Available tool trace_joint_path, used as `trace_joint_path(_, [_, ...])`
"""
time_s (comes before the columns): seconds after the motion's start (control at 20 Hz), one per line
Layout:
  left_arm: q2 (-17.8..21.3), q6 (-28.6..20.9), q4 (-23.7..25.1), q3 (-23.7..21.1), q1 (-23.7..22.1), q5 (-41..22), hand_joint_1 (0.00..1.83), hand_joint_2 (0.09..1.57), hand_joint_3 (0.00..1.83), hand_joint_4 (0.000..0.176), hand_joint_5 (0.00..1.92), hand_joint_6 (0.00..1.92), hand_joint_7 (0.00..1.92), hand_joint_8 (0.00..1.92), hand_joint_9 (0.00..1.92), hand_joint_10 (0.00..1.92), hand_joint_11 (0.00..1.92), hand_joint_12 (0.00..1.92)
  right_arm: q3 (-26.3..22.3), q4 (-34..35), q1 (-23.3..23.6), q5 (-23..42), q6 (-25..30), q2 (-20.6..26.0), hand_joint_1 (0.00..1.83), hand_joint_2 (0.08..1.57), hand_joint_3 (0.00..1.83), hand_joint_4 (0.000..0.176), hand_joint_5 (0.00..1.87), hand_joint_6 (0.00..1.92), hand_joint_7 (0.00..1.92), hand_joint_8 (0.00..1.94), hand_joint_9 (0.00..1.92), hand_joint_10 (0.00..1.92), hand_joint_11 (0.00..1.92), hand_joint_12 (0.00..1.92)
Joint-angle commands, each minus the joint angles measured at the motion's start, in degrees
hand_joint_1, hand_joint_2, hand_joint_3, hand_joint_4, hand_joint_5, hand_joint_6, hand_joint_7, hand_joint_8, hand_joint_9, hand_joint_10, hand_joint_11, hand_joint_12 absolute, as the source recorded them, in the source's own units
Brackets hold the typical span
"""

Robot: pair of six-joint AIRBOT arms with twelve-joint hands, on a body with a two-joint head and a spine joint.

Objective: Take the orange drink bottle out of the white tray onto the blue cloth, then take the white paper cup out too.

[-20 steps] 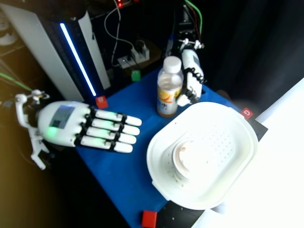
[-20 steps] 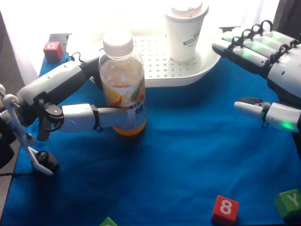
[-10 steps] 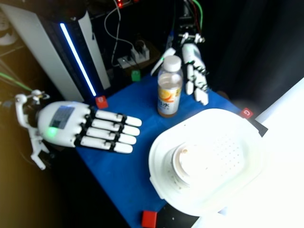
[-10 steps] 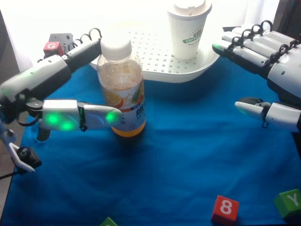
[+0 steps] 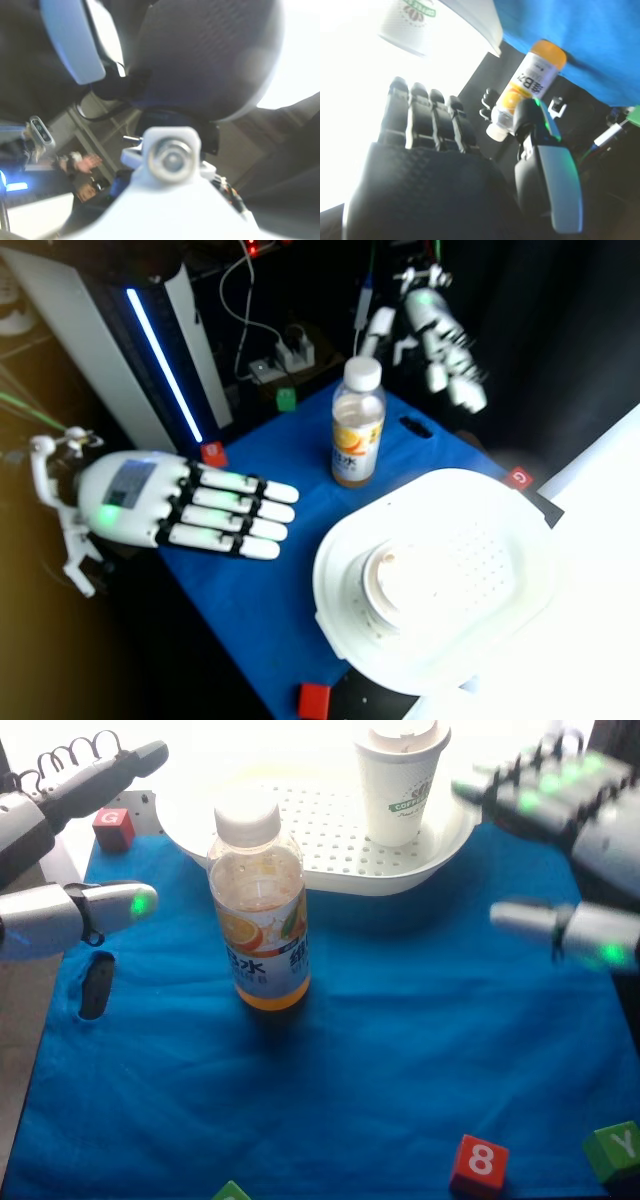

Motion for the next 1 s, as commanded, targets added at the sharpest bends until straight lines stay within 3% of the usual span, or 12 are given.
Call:
trace_joint_path(0.0, [0.13,0.57,-0.74,0.01,-0.46,-5.18,0.65,1.27,0.00,0.143,0.05,0.02,0.00,0.00,0.01,0.00,0.00,0.22,0.73,0.38,1.66,7.04,-0.08,-0.60,0.33,1.34,0.01,0.000,0.00,0.00,0.00,0.00,0.00,0.00,0.00,1.63])
trace_joint_path(0.05, [0.14,1.33,-0.91,0.02,-0.63,-4.33,0.75,1.29,0.00,0.157,0.06,0.01,0.00,0.00,0.00,0.00,0.00,0.34,2.04,0.28,3.15,6.30,-0.08,-1.59,0.33,1.35,0.00,0.000,0.00,0.00,0.00,0.00,0.00,0.00,0.00,1.28])
trace_joint_path(0.1, [0.13,1.86,-0.91,0.10,-0.79,-3.45,0.78,1.30,0.00,0.134,0.05,0.00,0.00,0.00,0.00,0.00,0.00,0.26,3.69,0.04,5.53,4.63,-0.09,-3.12,0.37,1.36,0.00,0.005,0.00,0.00,0.00,0.00,0.00,0.00,0.00,0.44])
trace_joint_path(0.2, [0.13,2.27,-0.91,0.17,-0.87,-2.69,0.78,1.29,0.00,0.116,0.06,0.00,0.00,0.00,0.00,0.00,0.00,0.16,6.80,-1.81,10.52,0.24,-0.11,-6.22,0.46,1.35,0.00,0.000,0.00,0.00,0.00,0.00,0.00,0.00,0.00,0.36])
trace_joint_path(0.25, [0.14,2.42,-0.90,0.17,-0.85,-2.65,0.76,1.29,0.00,0.103,0.06,0.00,0.00,0.00,0.00,0.00,0.00,0.03,8.48,-2.37,12.42,-2.02,-0.11,-7.82,0.46,1.33,0.00,0.049,0.00,0.00,0.00,0.00,0.00,0.00,0.00,0.07])
trace_joint_path(0.3, [0.14,2.52,-0.91,0.16,-0.88,-2.68,0.72,1.30,0.00,0.116,0.02,0.00,0.00,0.00,0.00,0.00,0.00,0.00,10.95,-2.71,14.72,-4.30,-0.12,-10.15,0.57,1.30,0.00,0.070,0.00,0.00,0.00,0.00,0.00,0.00,0.00,0.00])
trace_joint_path(0.35, [0.11,2.57,-0.91,0.17,-1.01,-2.80,0.72,1.30,0.00,0.122,0.01,0.00,0.00,0.00,0.00,0.00,0.00,0.00,12.96,-2.87,16.34,-6.09,-0.12,-12.04,0.58,1.29,0.00,0.066,0.00,0.00,0.00,0.00,0.00,0.00,0.00,0.00])
trace_joint_path(0.4, [0.03,2.62,-0.91,0.20,-1.06,-2.95,0.73,1.30,0.01,0.119,0.00,0.00,0.00,0.00,0.00,0.00,0.00,0.00,15.00,-2.90,17.75,-7.96,-0.12,-13.92,0.56,1.28,0.00,0.038,0.00,0.00,0.00,0.00,0.00,0.00,0.00,0.00])
trace_joint_path(0.45, [-0.07,2.62,-0.92,0.28,-1.07,-3.10,0.73,1.30,0.01,0.117,0.00,0.00,0.00,0.00,0.00,0.00,0.00,0.00,17.09,-2.90,19.04,-9.90,-0.12,-16.02,0.57,1.26,0.00,0.029,0.00,0.00,0.00,0.00,0.00,0.00,0.00,0.00])
trace_joint_path(0.8, [-0.29,2.62,-1.51,0.66,-1.19,-4.04,0.67,1.29,0.00,0.115,0.01,0.00,0.00,0.00,0.00,0.00,0.00,0.00,28.06,-2.94,23.74,-19.14,-0.13,-25.54,0.58,1.19,0.00,0.038,0.00,0.00,0.00,0.00,0.00,0.00,0.00,0.00])
trace_joint_path(0.9, [-0.37,2.62,-1.66,0.74,-1.19,-4.42,0.64,1.29,0.00,0.121,0.01,0.00,0.00,0.00,0.00,0.00,0.00,0.00,30.48,-2.88,24.06,-20.77,-0.13,-27.42,0.61,1.17,0.00,0.024,0.00,0.00,0.00,0.00,0.00,0.00,0.01,0.01])
trace_joint_path(0.95, [-0.44,2.62,-1.66,0.81,-1.21,-4.59,0.66,1.29,0.00,0.133,0.01,0.00,0.00,0.00,0.00,0.00,0.00,0.00,32.00,-2.86,24.10,-21.87,-0.13,-28.59,0.67,1.10,0.07,0.015,0.00,0.00,0.00,0.00,0.00,0.00,0.00,0.27])
